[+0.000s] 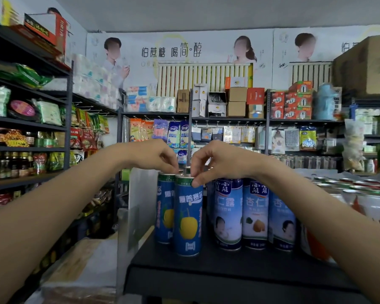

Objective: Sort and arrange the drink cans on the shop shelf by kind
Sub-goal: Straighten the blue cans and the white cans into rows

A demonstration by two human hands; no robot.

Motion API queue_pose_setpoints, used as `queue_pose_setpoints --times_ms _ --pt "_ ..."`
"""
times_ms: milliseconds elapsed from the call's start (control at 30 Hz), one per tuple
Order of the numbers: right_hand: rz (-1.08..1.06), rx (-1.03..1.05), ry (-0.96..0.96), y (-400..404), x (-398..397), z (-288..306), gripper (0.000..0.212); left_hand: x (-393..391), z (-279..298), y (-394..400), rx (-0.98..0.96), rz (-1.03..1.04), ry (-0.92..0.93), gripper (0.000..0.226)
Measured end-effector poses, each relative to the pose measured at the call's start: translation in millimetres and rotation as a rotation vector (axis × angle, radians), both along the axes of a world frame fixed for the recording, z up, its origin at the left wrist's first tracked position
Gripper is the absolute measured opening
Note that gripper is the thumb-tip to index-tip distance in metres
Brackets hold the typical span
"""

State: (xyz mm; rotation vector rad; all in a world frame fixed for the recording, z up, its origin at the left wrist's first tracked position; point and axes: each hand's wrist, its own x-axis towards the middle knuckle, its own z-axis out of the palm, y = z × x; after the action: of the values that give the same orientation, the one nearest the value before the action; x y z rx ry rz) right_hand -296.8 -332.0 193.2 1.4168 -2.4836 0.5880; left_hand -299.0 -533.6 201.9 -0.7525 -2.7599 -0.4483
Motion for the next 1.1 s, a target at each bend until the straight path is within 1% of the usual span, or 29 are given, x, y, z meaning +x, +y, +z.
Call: queue_pose_setpoints --times_ms 167,267,367,433,500,600,633,700,800,867,933,1033,1100 --pt "-0.079 -0.012 0.081 -0.7 1.2 -2.1 0.018 0.9 -7.1 0.3 0.053 0.009 0.005 0.008" --pt "-0.183 0.035 0.123 -6.4 -4.6 -1.8 0.020 1.2 -6.5 1.4 0.020 0.022 0.011 0.004" --pt "-0.215 0.045 0.099 -7.7 -9.8 -2.2 0.020 1.0 -4.1 1.9 -0.006 0.026 0.015 0.006" --pt "-0.196 0.048 0.053 -5.8 -10.7 -0.7 0.016 -0.1 -3.0 2.3 0.026 0.013 0.016 0.006" --pt "-0.171 0.011 0.025 -4.1 -11.9 5.0 0.009 -2.6 -1.6 3.5 0.069 -0.001 0.046 0.006" --pt "-0.203 -0.112 0.044 -2.9 -25.8 18.5 0.013 -11.0 1.3 7.3 0.084 0.015 0.121 0.005" --pt "-0.232 -0.098 0.068 -4.4 -33.3 22.6 0.010 -15.1 2.1 9.4 0.064 0.038 0.155 0.003" --pt "-0.294 0.025 0.139 -11.1 -50.1 27.9 0.002 -25.0 3.4 14.4 -0.003 0.083 0.213 0.003" --pt "-0.333 0.182 0.189 -23.4 -78.4 32.2 0.013 -41.5 6.8 21.7 -0.069 0.095 0.176 0.009" --pt "-0.341 0.248 0.189 -28.2 -94.5 34.1 0.016 -51.1 11.1 25.5 -0.164 0.102 0.143 0.012" --pt "-0.353 0.290 0.152 -29.9 -109.5 31.7 0.021 -60.6 13.8 27.0 -0.220 0.113 0.119 0.013" --pt "-0.361 0.331 0.111 -31.8 -125.8 23.0 0.027 -70.8 11.6 27.9 -0.217 0.102 0.101 0.013" --pt "-0.355 0.320 0.126 -31.8 -132.4 19.2 0.025 -73.9 7.8 28.0 -0.195 0.085 0.099 0.012"
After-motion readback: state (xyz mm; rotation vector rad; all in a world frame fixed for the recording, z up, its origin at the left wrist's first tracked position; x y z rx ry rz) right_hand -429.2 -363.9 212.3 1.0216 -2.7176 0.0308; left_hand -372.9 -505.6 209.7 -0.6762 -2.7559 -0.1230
